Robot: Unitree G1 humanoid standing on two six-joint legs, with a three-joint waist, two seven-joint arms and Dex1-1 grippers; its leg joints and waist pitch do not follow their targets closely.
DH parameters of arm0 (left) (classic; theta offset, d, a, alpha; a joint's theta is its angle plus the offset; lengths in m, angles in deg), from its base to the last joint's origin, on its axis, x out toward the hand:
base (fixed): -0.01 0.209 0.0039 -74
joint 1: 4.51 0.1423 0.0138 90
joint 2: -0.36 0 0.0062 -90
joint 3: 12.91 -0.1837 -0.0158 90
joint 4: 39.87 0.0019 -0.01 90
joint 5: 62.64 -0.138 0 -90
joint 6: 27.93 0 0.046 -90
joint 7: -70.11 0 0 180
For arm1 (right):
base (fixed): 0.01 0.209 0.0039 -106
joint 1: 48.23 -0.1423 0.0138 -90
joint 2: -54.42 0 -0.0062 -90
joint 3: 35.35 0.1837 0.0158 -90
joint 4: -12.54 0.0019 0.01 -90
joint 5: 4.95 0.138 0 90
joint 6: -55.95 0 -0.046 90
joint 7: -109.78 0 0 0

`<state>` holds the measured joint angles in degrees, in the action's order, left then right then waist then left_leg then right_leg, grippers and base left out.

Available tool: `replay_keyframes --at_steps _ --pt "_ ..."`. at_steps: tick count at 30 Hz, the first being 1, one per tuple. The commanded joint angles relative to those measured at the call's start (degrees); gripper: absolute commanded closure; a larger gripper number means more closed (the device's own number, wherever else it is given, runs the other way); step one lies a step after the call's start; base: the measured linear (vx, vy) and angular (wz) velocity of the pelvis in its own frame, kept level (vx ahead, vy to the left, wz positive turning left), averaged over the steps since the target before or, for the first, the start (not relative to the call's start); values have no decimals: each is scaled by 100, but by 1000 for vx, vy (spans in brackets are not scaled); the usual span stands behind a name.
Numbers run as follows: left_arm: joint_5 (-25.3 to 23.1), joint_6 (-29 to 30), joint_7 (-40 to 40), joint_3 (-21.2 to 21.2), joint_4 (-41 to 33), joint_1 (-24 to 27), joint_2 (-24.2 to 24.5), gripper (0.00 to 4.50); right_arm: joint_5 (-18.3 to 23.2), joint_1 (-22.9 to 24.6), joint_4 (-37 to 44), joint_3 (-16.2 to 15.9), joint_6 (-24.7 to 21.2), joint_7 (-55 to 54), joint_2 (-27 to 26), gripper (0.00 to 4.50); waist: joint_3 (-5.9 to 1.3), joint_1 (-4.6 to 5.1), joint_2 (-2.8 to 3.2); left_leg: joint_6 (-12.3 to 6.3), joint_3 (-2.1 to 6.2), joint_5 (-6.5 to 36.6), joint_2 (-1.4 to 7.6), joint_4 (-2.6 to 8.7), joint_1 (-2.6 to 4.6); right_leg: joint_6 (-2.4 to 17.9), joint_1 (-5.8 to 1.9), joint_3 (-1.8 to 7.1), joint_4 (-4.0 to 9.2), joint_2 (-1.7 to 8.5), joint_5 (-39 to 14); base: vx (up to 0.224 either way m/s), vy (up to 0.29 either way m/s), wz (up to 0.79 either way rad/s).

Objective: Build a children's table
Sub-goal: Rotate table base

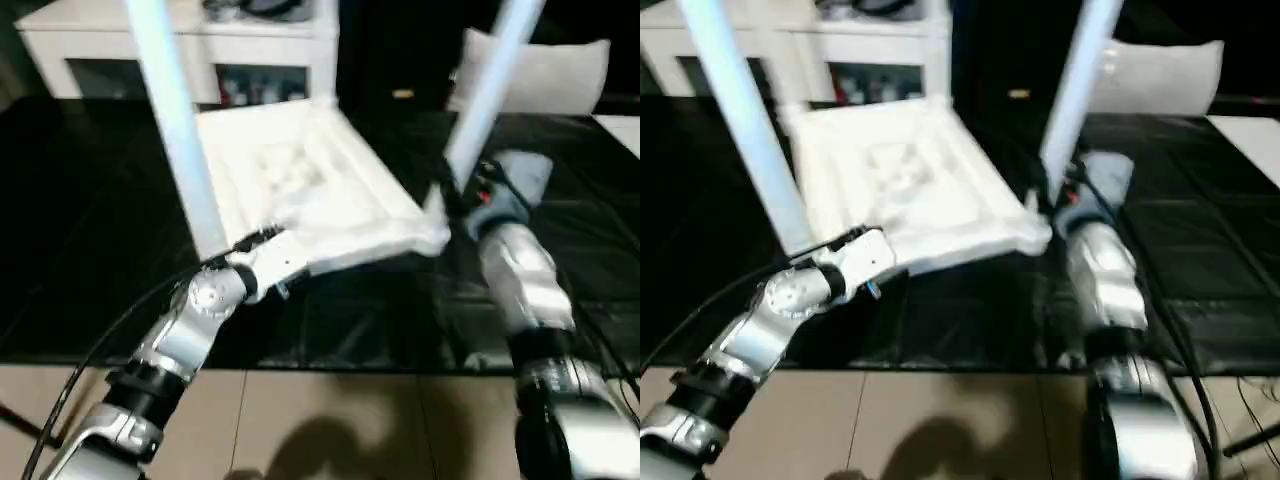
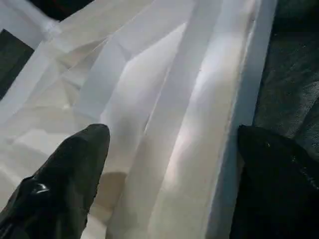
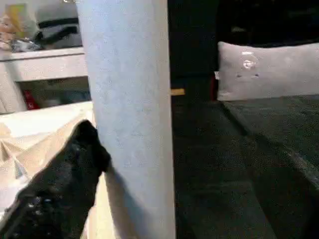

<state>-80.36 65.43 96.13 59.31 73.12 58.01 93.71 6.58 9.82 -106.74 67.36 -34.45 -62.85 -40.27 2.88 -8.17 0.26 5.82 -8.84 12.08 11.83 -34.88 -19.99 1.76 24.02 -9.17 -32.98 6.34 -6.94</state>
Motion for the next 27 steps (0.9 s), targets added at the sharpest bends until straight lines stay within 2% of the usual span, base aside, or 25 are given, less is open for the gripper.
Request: replay_keyframes --at_steps 1,2,3,4,5,6,7,11,12,14,15,17,19,20,21,22,23,26,27 --pt "-71 17 -79 109 58 41 154 6 23 698 1042 120 -506 -383 -37 0 -433 88 -44 -225 -60 896 97 449 24 354 -331 349 375 239 -2156 0 0 0" --pt "-69 8 -74 112 28 69 175 6 44 895 1369 115 -653 -451 -97 0 -432 114 -55 -213 -38 840 98 473 -32 268 -370 349 351 238 -2168 0 0 0" --pt "-69 8 -74 112 28 69 175 6 44 895 1369 115 -653 -451 -97 0 -432 114 -55 -213 -38 840 98 473 -32 268 -370 349 351 238 -2168 0 0 0" --pt "-50 -21 -63 126 -24 113 190 6 77 1110 1772 121 -856 -558 -174 0 -434 146 -81 -159 -40 870 68 477 -49 129 -384 341 384 234 -2378 0 0 0" --pt "-46 -27 -61 128 -31 118 191 6 80 1138 1829 121 -887 -574 -183 0 -417 183 -76 -145 -52 993 53 473 -25 53 -348 334 433 240 -2595 0 0 0" --pt "-37 -42 -58 133 -46 131 194 6 87 1203 1962 121 -961 -611 -205 0 -405 221 -73 -146 -50 1080 44 473 -30 14 -344 320 454 237 -2742 0 0 0" --pt "18 -56 -53 154 -85 162 176 6 105 1322 2224 95 -1108 -647 -237 0 -393 292 -71 -147 -48 1239 6 453 -33 -166 -338 271 530 233 -3133 0 0 0" --pt "166 -169 -82 230 -216 290 108 6 109 1596 2819 -45 -1402 -688 -316 0 -374 404 -63 -194 -37 1376 -36 415 -48 -434 -316 190 641 214 -3515 0 0 0" --pt "311 -256 -46 296 -318 365 53 6 107 1631 2886 -79 -1438 -703 -347 0 -381 443 -58 -214 -30 1424 -28 408 -27 -425 -299 173 663 218 -3532 0 0 0" --pt "712 -282 54 479 -627 500 -114 6 156 1714 3099 -137 -1628 -665 -376 0 -387 485 -53 -246 -16 1429 -6 415 -45 -337 -314 165 659 223 -3414 0 0 0" --pt "890 -282 107 555 -793 575 -175 6 181 1744 3155 -163 -1675 -638 -391 0 -387 482 -5 -252 7 1450 19 438 -51 -254 -324 167 636 231 -3310 0 0 0" --pt "1132 -236 193 642 -1026 682 -247 6 221 1785 3240 -196 -1754 -611 -398 0 -407 476 -23 -264 8 1401 49 445 -41 -133 -332 205 598 241 -3038 0 0 0" --pt "1553 -87 374 748 -1544 978 -335 6 290 1851 3355 -279 -1867 -478 -355 0 -392 464 -29 -272 10 1337 85 478 -80 -11 -354 240 552 254 -2864 0 0 0" --pt "1878 204 500 831 -2076 1351 -365 6 243 1927 3474 -427 -1979 -300 -247 0 -398 465 -48 -270 2 1294 92 473 -71 62 -349 265 510 257 -2753 0 0 0" --pt "1916 250 503 847 -2167 1428 -366 6 230 1951 3520 -457 -2024 -265 -227 0 -393 466 -42 -277 2 1254 93 483 -88 89 -361 273 497 248 -2696 52 1 2" --pt "1948 289 503 862 -2259 1511 -368 6 219 1984 3577 -488 -2074 -229 -210 0 -394 458 -38 -313 -23 1164 77 475 -68 105 -333 291 503 215 -2593 0 0 0" --pt "1982 333 443 911 -2419 1668 -365 6 230 2015 3633 -515 -2144 -184 -204 0 -401 459 -46 -338 -27 1018 67 476 -91 110 -356 303 473 203 -2448 0 0 0" --pt "2276 799 146 1256 -3269 2372 -435 6 312 2127 3775 -703 -2368 82 -91 0 -385 437 2 -331 -35 957 101 488 -90 207 -371 322 451 207 -2297 0 0 0" --pt "2284 810 142 1264 -3285 2385 -436 6 313 2130 3778 -707 -2372 87 -88 0 -394 445 -4 -311 -29 969 114 485 -92 237 -386 324 427 214 -2254 0 0 0"
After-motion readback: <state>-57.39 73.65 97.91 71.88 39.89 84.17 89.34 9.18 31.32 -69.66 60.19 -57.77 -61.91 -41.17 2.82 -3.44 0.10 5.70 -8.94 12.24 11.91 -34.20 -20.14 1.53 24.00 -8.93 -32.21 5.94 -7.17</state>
